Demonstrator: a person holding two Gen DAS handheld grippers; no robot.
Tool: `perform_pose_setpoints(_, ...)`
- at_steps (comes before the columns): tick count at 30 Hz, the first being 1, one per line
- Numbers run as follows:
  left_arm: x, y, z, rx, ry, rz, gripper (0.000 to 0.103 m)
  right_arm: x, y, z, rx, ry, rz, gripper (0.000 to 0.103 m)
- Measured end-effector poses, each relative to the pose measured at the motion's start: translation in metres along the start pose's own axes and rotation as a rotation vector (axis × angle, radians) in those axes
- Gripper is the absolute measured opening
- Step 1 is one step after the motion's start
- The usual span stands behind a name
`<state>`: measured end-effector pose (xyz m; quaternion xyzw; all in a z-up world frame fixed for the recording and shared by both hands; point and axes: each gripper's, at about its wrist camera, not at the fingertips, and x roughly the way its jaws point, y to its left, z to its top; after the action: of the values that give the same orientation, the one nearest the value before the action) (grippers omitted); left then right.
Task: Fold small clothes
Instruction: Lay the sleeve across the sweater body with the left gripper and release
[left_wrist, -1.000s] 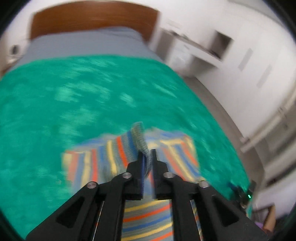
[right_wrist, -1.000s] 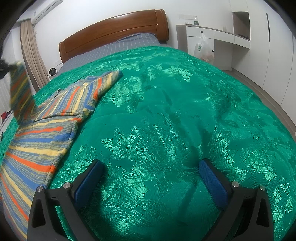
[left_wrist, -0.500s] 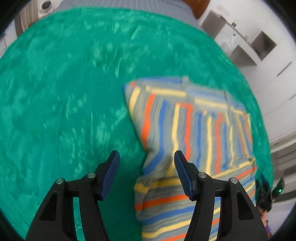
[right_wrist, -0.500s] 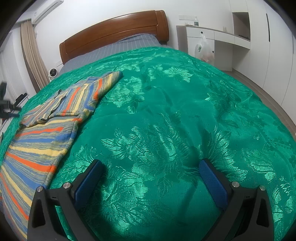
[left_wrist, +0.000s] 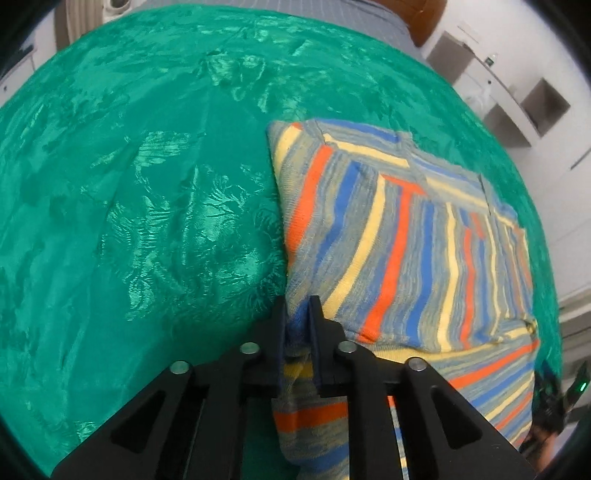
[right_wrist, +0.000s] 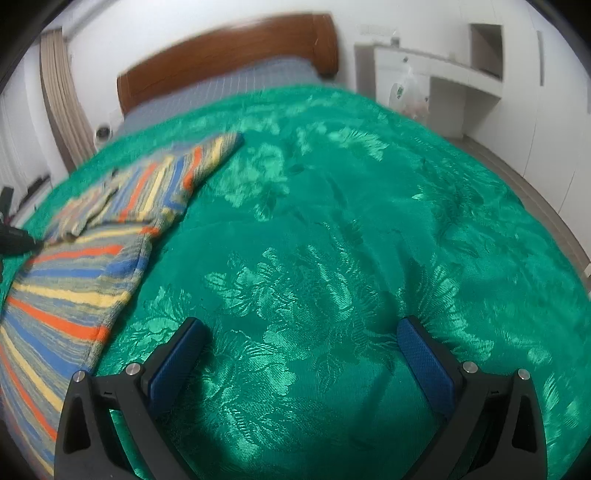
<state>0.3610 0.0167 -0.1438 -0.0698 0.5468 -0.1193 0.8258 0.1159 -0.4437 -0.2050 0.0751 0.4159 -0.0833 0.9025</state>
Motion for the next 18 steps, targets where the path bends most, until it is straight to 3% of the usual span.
perform_pose_setpoints(3,0.004,0.012,-0.003,-0.006,-0.020,-0.044,0.016,-0.017,0.011,0.032,-0.005,0.108,0.008,0.083)
perform_pose_setpoints(7,0.011,0.027,-0.008,-0.068,-0.066,-0.111,0.016,-0.024,0.065,0.093,0.045,0.162,0.303,0.079)
perform_pose_setpoints(10,0.010,0.030,-0.014,-0.078,-0.104,-0.128,0.016,0.020,0.122,0.138,0.155,0.238,0.563,0.070)
perform_pose_setpoints(11,0.010,0.030,-0.016,-0.077,-0.108,-0.127,0.016,0.040,0.137,0.148,0.181,0.262,0.595,0.068)
perform_pose_setpoints(13,0.010,0.030,-0.015,-0.077,-0.111,-0.127,0.016,0.071,0.158,0.160,0.193,0.289,0.593,0.060)
perform_pose_setpoints(17,0.012,0.032,-0.016,-0.083,-0.126,-0.143,0.016,0.137,0.178,0.164,0.253,0.383,0.498,0.054)
perform_pose_setpoints(18,0.011,0.033,-0.017,-0.085,-0.133,-0.149,0.016,0.144,0.178,0.162,0.278,0.397,0.506,0.041)
